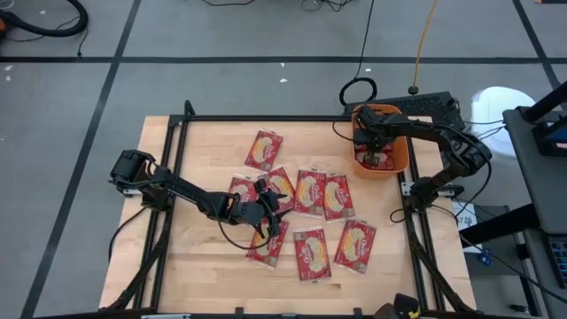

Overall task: Sort popcorn bags into baskets
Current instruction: Put the red popcorn bag into the orange container

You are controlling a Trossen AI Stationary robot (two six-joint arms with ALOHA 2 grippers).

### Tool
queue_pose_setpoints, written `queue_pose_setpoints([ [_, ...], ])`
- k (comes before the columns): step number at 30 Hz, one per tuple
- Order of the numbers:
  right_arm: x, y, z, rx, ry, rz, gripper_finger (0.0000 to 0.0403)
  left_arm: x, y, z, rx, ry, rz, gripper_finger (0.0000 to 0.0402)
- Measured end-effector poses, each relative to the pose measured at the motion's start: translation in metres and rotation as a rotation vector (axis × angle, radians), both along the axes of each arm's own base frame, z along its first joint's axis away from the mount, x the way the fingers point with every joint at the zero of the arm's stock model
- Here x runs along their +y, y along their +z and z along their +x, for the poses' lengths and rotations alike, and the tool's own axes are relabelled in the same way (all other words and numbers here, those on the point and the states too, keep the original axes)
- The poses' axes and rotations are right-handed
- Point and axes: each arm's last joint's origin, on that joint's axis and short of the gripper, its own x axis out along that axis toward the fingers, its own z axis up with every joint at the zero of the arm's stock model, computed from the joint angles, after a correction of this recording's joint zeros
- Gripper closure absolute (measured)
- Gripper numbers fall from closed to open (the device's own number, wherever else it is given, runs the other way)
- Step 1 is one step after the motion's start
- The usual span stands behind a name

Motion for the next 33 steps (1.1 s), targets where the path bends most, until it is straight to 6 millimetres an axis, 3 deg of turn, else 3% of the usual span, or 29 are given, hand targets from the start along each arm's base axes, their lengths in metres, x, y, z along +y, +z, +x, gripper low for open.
queue_pose_setpoints([
  [7, -0.003, -0.014, -0.002, -0.03, -0.055, -0.14, 0.0403, 0.0, 0.0, 0.0, 0.0, 0.0, 0.0, 0.0179],
  [19, -0.005, -0.012, -0.001, -0.011, -0.133, -0.226, 0.0403, 0.0, 0.0, 0.0, 0.001, -0.001, 0.003, 0.0179],
  [26, 0.004, 0.025, 0.008, -0.156, -0.172, -0.323, 0.0403, 0.0, 0.0, 0.0, 0.0, -0.001, 0.002, 0.0179],
  [33, 0.018, 0.045, 0.006, -0.361, -0.184, -0.233, 0.0403, 0.0, 0.0, 0.0, -0.001, 0.001, -0.001, 0.0179],
])
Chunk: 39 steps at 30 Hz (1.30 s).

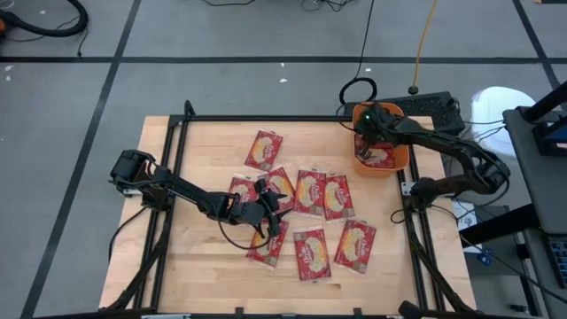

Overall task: Sort popcorn bags into baskets
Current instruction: Put the red popcorn bag into the orange container

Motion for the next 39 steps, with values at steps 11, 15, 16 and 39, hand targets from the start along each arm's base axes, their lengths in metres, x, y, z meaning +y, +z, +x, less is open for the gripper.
queue_pose_setpoints([
  [11, 0.066, 0.066, 0.026, -0.527, 0.263, -0.082, 0.0403, 0.0, 0.0, 0.0, -0.006, 0.01, -0.019, 0.0179],
  [15, 0.101, 0.072, 0.039, -0.591, 0.412, -0.021, 0.0403, 0.0, -0.001, 0.0, -0.006, 0.018, -0.034, 0.0179],
  [16, 0.11, 0.072, 0.042, -0.591, 0.45, -0.014, 0.0403, 0.001, -0.001, 0.0, -0.006, 0.024, -0.042, 0.0179],
  [39, 0.242, -0.009, 0.068, -0.589, 0.799, 0.083, 0.0403, -0.07, -0.007, -0.032, -0.061, 0.1, -0.316, 0.0178],
])
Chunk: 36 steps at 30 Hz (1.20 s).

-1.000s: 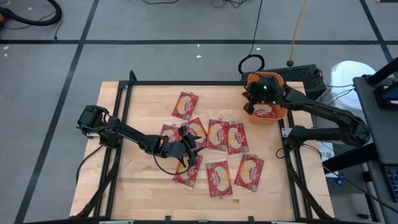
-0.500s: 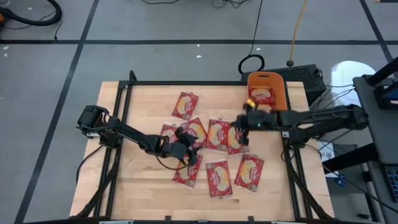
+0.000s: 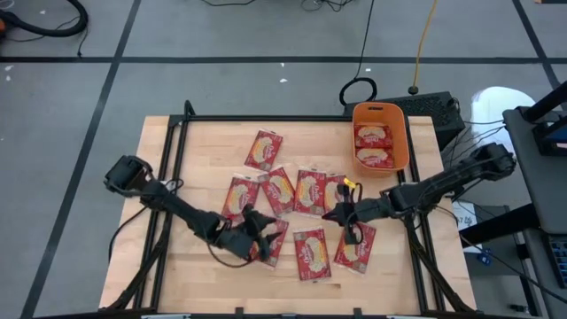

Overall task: Sort popcorn bags into baskets
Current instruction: Put the red popcorn bag into the orange container

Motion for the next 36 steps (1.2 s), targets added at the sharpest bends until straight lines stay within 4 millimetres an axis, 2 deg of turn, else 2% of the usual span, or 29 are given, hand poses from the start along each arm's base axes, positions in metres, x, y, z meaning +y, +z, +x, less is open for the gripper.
queue_pose_setpoints([
  [9, 0.004, 0.012, 0.006, -0.131, 0.03, 0.058, 0.0403, -0.021, -0.004, -0.016, 0.033, -0.026, 0.051, 0.0178],
  [13, 0.004, 0.017, 0.008, -0.185, 0.028, 0.078, 0.0403, -0.035, -0.005, -0.025, 0.056, -0.1, 0.052, 0.0179],
  [22, 0.012, 0.017, 0.006, -0.184, 0.044, 0.12, 0.0403, -0.071, -0.013, -0.062, 0.155, -0.279, 0.152, 0.0179],
  [29, 0.02, 0.018, 0.003, -0.187, 0.07, 0.134, 0.0403, -0.071, -0.027, -0.087, 0.313, -0.241, 0.206, 0.0179],
  [36, 0.022, 0.018, 0.002, -0.187, 0.074, 0.147, 0.0403, -0.074, -0.057, -0.084, 0.406, -0.265, 0.226, 0.0179],
])
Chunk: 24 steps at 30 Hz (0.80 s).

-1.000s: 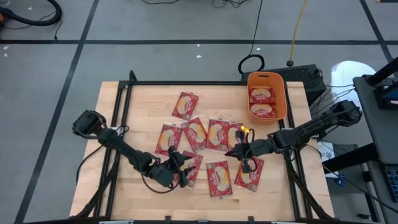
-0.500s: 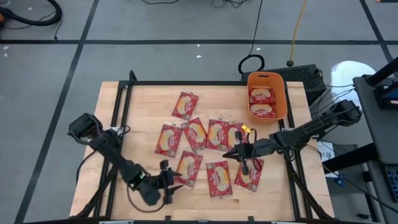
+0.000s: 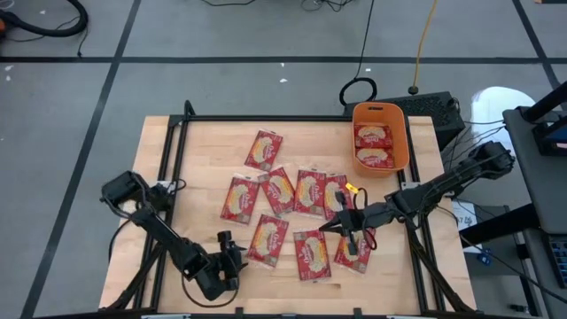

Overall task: Sort popcorn bags into baskets
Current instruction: Put the red popcorn bag into the orange container

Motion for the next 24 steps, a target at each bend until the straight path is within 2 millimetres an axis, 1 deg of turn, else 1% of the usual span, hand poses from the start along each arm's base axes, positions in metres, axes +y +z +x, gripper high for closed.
queue_pose_setpoints([
  [2, 0.0, 0.0, 0.0, -0.002, -0.003, 0.005, 0.0403, -0.001, -0.008, 0.002, -0.011, 0.018, 0.006, 0.0179],
  [4, 0.0, 0.0, 0.0, -0.003, -0.002, 0.002, 0.0403, -0.001, -0.015, 0.005, -0.051, 0.083, -0.003, 0.0179],
  [6, 0.0, 0.0, 0.0, -0.005, 0.003, -0.01, 0.0403, -0.002, -0.019, 0.008, -0.081, 0.113, -0.022, 0.018],
  [8, 0.0, 0.0, 0.0, -0.008, 0.008, -0.022, 0.0403, -0.004, -0.023, 0.01, -0.111, 0.122, -0.027, 0.0189],
  [10, 0.0, 0.0, 0.0, -0.012, 0.015, -0.04, 0.0403, -0.005, -0.025, 0.011, -0.124, 0.123, -0.027, 0.0211],
  [12, 0.0, 0.001, 0.001, -0.022, 0.02, -0.057, 0.0403, -0.005, -0.027, 0.011, -0.119, 0.117, -0.023, 0.0246],
  [14, -0.001, 0.001, 0.001, -0.03, 0.019, -0.073, 0.0403, -0.005, -0.03, 0.011, -0.109, 0.108, -0.017, 0.0292],
  [17, -0.002, 0.002, 0.001, -0.039, 0.006, -0.106, 0.0403, -0.007, -0.03, 0.012, -0.127, 0.097, -0.003, 0.0371],
  [18, -0.002, 0.002, 0.001, -0.041, 0.008, -0.117, 0.0403, -0.007, -0.029, 0.012, -0.137, 0.093, 0.008, 0.0385],
  [22, -0.005, 0.002, 0.003, -0.047, 0.012, -0.16, 0.0403, -0.004, -0.026, 0.015, -0.197, 0.081, 0.099, 0.0391],
  [24, -0.007, 0.002, 0.003, -0.05, 0.014, -0.185, 0.0403, -0.004, -0.018, 0.016, -0.238, 0.082, 0.12, 0.0396],
])
